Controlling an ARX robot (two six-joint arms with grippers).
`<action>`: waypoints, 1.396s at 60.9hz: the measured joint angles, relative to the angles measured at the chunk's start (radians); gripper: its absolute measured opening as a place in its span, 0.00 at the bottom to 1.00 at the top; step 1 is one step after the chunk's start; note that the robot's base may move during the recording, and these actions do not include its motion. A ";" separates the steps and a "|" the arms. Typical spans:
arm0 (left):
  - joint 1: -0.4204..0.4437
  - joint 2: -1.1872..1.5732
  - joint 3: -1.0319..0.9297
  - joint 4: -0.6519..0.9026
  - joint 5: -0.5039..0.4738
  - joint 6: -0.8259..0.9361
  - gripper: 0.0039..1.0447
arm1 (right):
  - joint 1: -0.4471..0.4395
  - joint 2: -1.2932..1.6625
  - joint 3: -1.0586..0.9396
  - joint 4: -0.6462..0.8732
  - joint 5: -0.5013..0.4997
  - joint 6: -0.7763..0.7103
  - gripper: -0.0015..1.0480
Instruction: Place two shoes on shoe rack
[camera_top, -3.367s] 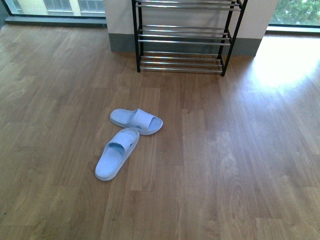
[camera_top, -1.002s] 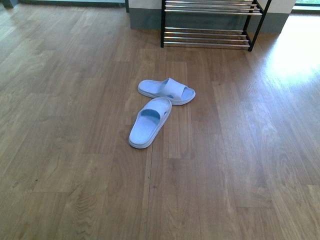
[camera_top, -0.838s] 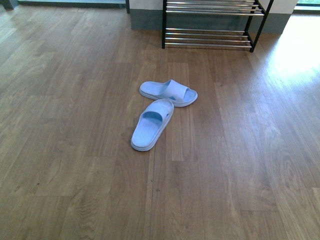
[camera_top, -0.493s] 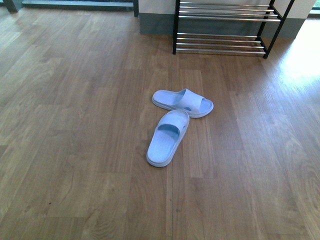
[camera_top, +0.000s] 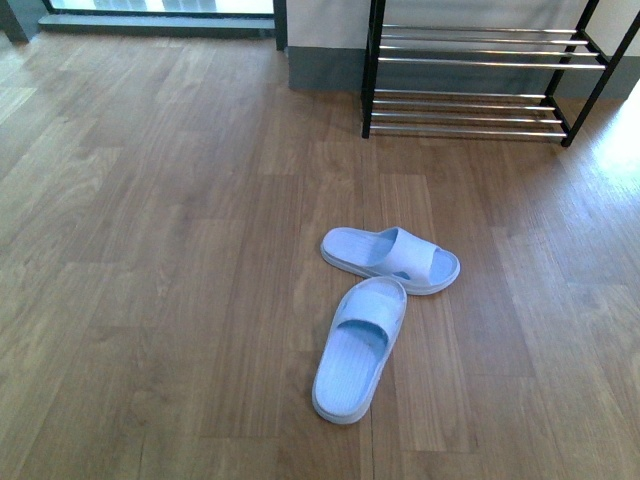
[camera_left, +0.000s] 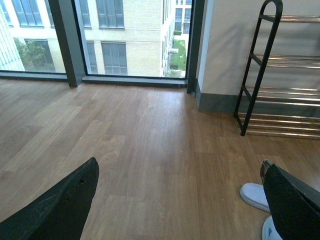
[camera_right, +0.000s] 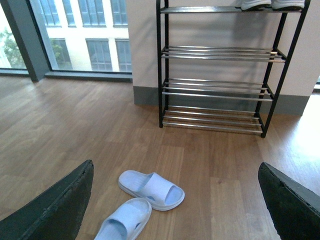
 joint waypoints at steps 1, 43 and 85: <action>0.000 0.000 0.000 0.000 0.001 0.000 0.91 | 0.000 0.000 0.000 0.000 0.000 0.000 0.91; 0.000 0.000 0.000 0.000 -0.001 0.000 0.91 | 0.003 0.002 0.000 -0.002 0.011 -0.003 0.91; 0.000 0.000 0.000 0.000 -0.001 0.000 0.91 | 0.095 2.293 0.494 0.771 0.020 -0.070 0.91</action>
